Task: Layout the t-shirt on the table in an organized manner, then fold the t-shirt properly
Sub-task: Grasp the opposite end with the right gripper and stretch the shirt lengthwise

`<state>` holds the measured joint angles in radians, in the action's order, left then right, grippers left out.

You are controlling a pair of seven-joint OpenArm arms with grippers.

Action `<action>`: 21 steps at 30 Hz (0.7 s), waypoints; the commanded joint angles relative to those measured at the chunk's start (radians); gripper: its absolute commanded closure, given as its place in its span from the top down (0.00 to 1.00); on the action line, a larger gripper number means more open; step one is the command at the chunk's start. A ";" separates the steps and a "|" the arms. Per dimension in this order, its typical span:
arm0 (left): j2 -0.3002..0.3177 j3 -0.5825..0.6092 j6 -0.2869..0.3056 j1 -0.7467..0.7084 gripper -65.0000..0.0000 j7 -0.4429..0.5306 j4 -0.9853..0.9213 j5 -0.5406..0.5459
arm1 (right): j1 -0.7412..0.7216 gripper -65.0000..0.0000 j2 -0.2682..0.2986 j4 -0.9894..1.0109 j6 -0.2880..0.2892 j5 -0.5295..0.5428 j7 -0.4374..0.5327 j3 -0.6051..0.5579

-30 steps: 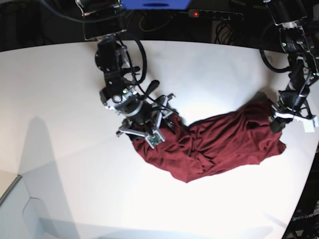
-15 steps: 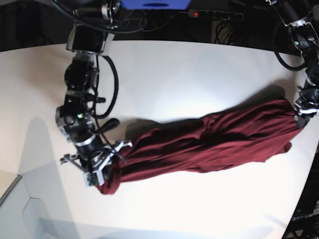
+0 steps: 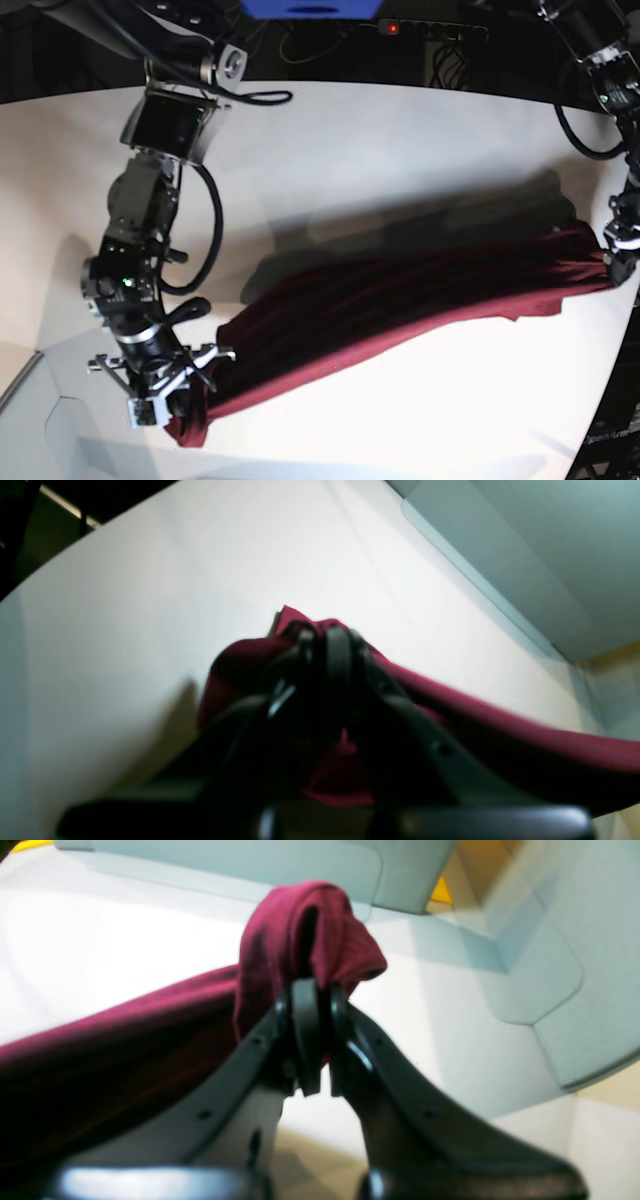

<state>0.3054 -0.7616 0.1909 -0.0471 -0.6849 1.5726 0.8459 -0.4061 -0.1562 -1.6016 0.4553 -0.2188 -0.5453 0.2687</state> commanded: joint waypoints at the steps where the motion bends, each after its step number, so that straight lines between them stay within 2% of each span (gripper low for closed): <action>1: 0.024 -0.005 0.006 0.028 0.00 0.029 0.012 0.016 | -0.027 0.00 -0.001 0.008 -0.002 0.008 0.026 -0.004; 4: 0.024 0.001 0.006 0.086 0.00 0.029 0.012 0.014 | -0.053 0.00 -0.001 0.053 -0.002 0.008 0.027 -0.004; 10: 0.027 0.093 -0.005 0.270 0.00 0.029 -0.047 0.003 | -0.156 0.00 -0.001 0.116 -0.002 0.008 0.023 0.001; 14: 0.033 0.147 -0.005 0.415 0.00 0.029 -0.180 0.002 | -0.215 0.00 0.004 0.146 -0.002 0.003 0.017 -0.003; 16: 0.033 0.162 -0.005 0.471 0.01 0.029 -0.271 0.000 | -0.219 0.00 0.027 0.186 -0.002 0.003 0.017 -0.001; 18: 0.044 0.175 -0.005 0.519 0.01 0.034 -0.354 0.000 | -0.216 0.07 0.053 0.221 -0.002 0.005 0.017 0.001; 21: 0.068 0.233 -0.005 0.594 0.01 0.041 -0.498 0.000 | -0.193 0.28 0.106 0.314 -0.002 0.006 0.026 0.004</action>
<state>0.3584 -0.5278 0.1783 0.5072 -0.6682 1.0496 0.8249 -0.5690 -0.0505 -1.2709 0.4519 -0.2230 -0.5400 0.2733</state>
